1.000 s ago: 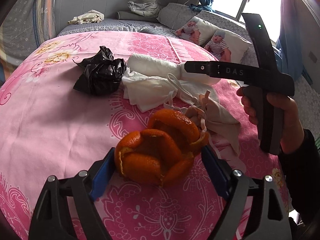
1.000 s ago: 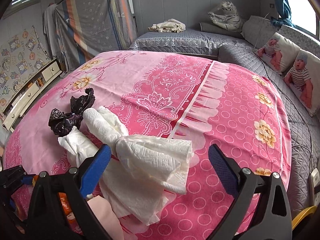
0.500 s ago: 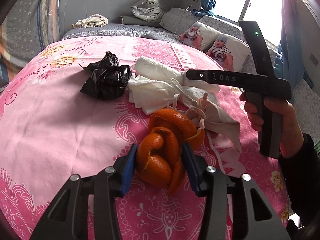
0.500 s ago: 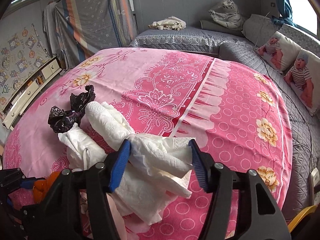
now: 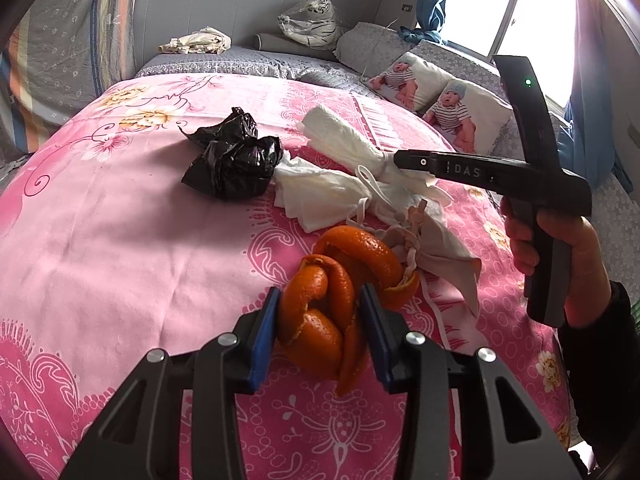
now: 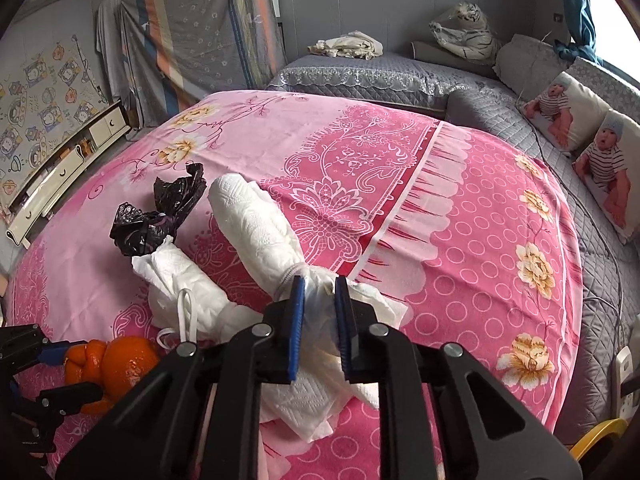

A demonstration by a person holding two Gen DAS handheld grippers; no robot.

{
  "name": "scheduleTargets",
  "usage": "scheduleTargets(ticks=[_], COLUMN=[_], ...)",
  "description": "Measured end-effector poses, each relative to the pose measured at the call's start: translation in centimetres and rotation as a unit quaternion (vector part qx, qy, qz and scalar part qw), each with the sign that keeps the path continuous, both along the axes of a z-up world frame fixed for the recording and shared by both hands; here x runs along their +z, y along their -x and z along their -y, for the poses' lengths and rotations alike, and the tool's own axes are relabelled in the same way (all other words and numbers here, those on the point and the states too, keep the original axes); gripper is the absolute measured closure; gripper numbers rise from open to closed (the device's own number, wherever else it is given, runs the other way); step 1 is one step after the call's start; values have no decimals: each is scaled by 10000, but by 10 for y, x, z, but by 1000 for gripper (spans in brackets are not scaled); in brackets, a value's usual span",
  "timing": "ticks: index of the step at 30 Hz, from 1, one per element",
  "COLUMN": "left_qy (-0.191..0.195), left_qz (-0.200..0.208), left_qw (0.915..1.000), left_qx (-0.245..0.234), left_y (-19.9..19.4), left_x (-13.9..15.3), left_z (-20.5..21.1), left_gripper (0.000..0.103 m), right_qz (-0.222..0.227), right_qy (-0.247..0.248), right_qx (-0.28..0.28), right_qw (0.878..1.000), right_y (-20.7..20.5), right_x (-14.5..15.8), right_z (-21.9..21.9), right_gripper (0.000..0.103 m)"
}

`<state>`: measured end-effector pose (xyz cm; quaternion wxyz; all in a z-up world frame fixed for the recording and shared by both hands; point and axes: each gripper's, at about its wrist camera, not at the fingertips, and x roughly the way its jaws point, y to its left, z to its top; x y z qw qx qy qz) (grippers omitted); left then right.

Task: Collect trash
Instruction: 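Lift the orange peel and white tissue off the bed with both tools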

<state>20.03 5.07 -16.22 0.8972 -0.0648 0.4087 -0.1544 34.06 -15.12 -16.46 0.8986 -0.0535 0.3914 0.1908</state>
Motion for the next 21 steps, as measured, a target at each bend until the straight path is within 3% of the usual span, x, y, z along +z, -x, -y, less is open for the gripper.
scheduleTargets(ticks=[21], left_qy=[68], left_qz=[421], left_qw=[9990], left_qx=[104], left_y=[23], left_x=[36], left_z=[-6], left_gripper=[65], right_qz=[292], right_qy=[-459], right_qx=[-323], right_qw=[9980], right_y=[22], right_x=[45], right_z=[35], right_gripper=[94])
